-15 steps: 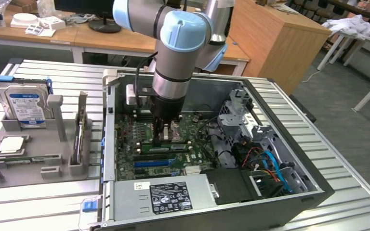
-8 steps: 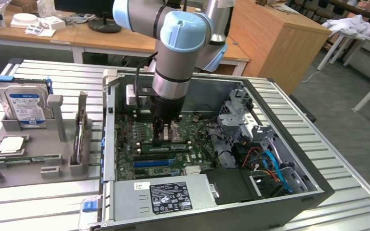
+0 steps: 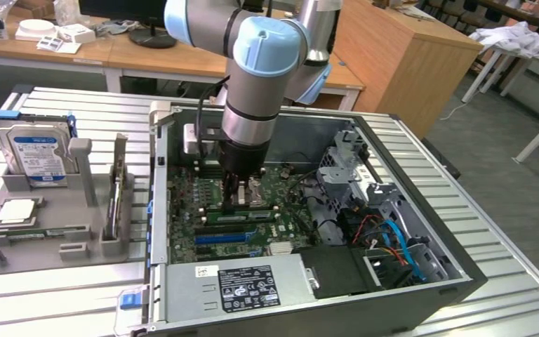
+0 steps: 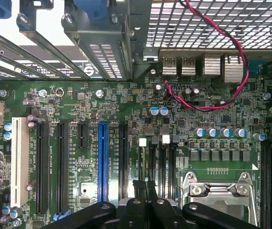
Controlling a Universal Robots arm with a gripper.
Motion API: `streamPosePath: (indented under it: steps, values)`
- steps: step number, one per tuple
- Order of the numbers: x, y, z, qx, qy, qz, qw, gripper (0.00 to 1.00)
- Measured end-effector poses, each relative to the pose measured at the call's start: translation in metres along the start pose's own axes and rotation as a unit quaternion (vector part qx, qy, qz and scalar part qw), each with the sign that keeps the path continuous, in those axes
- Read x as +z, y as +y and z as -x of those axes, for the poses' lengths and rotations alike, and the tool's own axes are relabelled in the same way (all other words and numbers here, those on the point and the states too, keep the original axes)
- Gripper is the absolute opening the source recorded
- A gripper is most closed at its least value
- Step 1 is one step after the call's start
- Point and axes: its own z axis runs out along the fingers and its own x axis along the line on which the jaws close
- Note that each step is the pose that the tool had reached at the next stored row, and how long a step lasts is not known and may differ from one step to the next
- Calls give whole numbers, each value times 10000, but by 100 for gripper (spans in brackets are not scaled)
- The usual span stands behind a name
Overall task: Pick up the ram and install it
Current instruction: 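Press down the ram until it locks into place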
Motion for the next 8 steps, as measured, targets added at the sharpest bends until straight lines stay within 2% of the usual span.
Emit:
streamPosePath:
  steps: [8]
  values:
    - [4,0,0,0,0,0,10000,11]
